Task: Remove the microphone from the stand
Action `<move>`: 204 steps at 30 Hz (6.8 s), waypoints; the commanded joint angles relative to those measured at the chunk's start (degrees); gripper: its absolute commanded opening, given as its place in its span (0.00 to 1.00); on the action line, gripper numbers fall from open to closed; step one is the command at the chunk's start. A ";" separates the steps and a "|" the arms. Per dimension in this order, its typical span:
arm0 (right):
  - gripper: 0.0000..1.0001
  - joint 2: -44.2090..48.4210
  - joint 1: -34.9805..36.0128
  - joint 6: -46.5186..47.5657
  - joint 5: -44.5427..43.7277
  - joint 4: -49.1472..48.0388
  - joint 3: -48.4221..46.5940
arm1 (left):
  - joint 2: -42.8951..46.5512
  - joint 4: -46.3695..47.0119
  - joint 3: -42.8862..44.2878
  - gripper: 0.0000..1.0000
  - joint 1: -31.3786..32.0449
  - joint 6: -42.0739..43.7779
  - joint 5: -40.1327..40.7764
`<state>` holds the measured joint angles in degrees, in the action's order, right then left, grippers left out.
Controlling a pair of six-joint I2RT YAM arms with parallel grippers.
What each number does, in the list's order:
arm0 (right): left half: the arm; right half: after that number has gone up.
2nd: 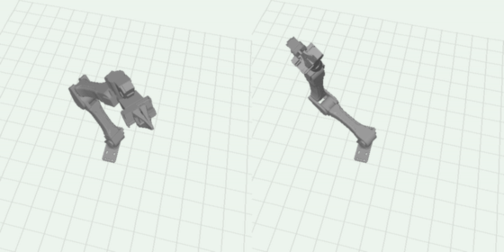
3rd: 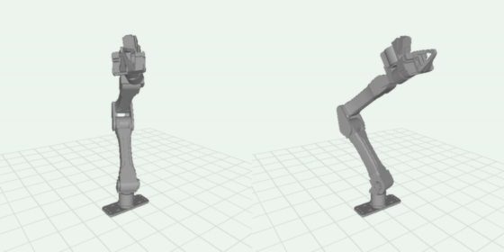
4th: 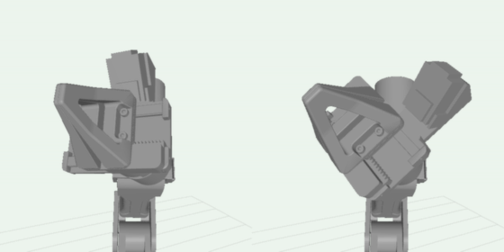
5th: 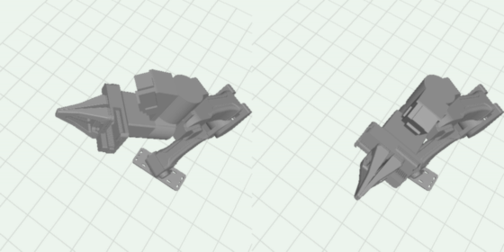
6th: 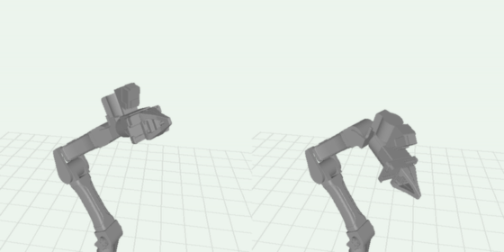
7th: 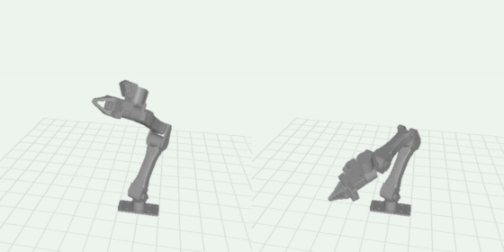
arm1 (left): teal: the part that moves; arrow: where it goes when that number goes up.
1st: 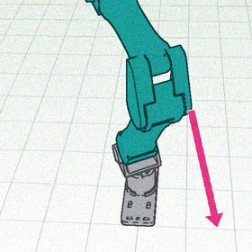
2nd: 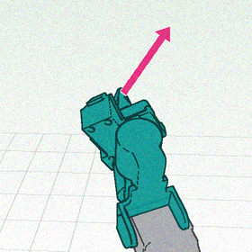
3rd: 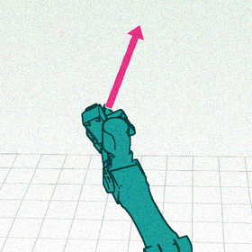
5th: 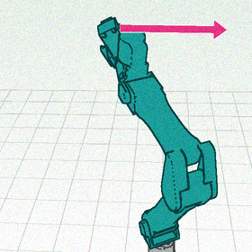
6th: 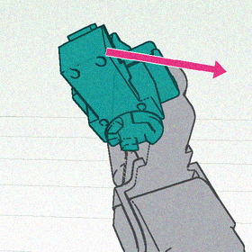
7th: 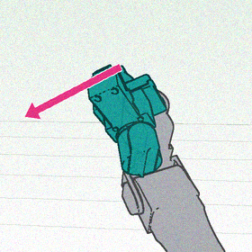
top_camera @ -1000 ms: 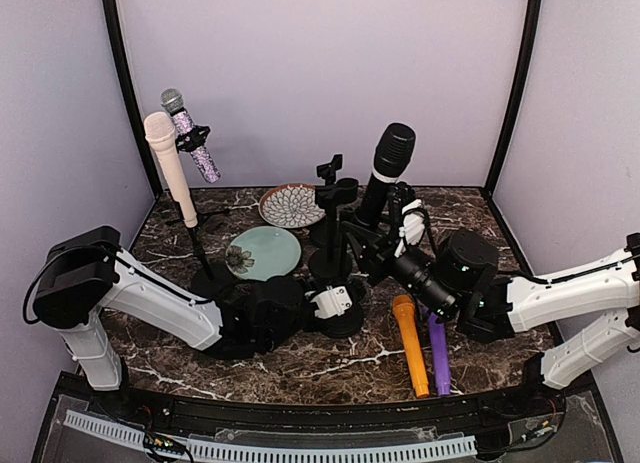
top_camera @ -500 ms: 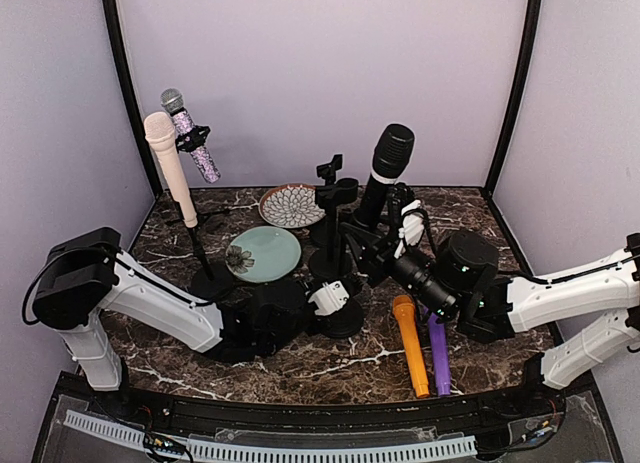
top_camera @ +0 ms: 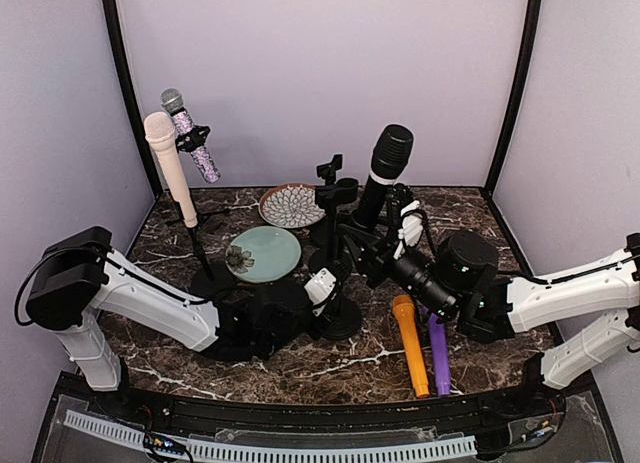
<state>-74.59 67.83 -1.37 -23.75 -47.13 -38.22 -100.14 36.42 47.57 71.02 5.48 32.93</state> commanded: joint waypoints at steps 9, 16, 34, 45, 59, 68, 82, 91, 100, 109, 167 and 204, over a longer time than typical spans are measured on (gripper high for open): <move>0.17 0.01 0.17 -0.38 -0.77 -2.13 0.07 | 3.95 -3.79 -1.62 0.07 -0.62 -12.63 0.43; 0.17 -0.08 0.15 -0.06 -0.86 -2.42 0.14 | 1.70 1.38 -0.46 0.40 0.39 3.60 6.83; 0.17 0.50 0.17 0.25 -1.22 -2.96 0.95 | -6.59 23.62 2.47 0.48 5.78 29.90 22.76; 0.17 0.76 0.19 0.14 -1.30 -2.96 1.13 | -5.48 18.85 2.38 0.24 5.97 24.66 22.92; 0.16 0.51 0.19 0.17 -0.87 -2.94 0.79 | 2.43 -6.35 0.59 0.15 3.93 -8.30 2.46; 0.15 -0.40 0.19 -0.01 -0.35 -2.74 -0.13 | 7.42 -8.62 -4.28 0.14 -0.87 -19.02 -9.28; 0.14 -1.00 0.18 -0.22 0.10 -1.93 -0.97 | 10.88 -10.81 -6.07 0.31 -4.40 -26.42 -15.90; 0.14 -0.90 0.19 -0.04 0.19 -1.56 -1.24 | 15.61 -19.67 -1.05 0.65 -4.58 -24.75 -17.02; 0.14 -1.35 0.19 -0.02 0.17 -1.49 -1.51 | 16.56 -30.16 5.42 0.51 -5.45 -24.77 -16.87; 0.14 -1.44 0.19 0.11 0.07 -1.04 -1.77 | 15.12 -34.38 7.63 0.50 -7.02 -27.88 -22.93; 0.13 -0.47 0.19 -0.08 2.32 -0.20 0.45 | 15.34 -22.73 -1.59 0.09 -13.53 -43.59 -43.10; 0.96 3.81 0.19 0.25 0.82 -1.49 1.73 | 27.01 -24.56 -0.57 0.62 -15.40 -28.40 -36.23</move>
<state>-72.20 68.10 -2.04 -21.54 -44.36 -36.77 -74.65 9.39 47.20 56.55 -24.10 -0.95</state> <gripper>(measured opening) 0.969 0.615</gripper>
